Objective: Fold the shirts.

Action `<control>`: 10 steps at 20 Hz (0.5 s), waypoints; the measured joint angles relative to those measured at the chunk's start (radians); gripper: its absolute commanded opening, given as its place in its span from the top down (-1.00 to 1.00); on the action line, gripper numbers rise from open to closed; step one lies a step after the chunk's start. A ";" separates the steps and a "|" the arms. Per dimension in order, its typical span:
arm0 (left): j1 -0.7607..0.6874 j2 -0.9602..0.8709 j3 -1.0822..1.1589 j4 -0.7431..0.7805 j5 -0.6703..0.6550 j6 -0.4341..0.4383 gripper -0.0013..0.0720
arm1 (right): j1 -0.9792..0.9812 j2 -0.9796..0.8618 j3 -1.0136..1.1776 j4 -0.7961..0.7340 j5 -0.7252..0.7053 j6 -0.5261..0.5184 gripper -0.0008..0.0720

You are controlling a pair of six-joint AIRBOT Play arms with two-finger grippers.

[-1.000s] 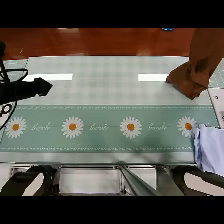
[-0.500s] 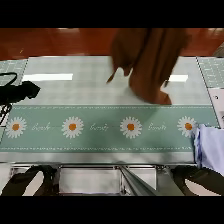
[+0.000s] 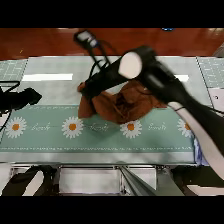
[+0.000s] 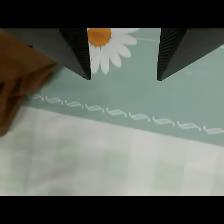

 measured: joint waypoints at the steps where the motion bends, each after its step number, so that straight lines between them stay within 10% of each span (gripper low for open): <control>1: 0.000 0.000 -0.006 -0.009 -0.011 0.000 -0.42 | 0.001 -0.031 -0.003 0.009 -0.021 0.009 -0.14; 10: -0.006 0.001 -0.079 -0.212 -0.209 0.051 -0.42 | -0.550 0.099 -0.027 -0.031 0.197 0.083 -0.14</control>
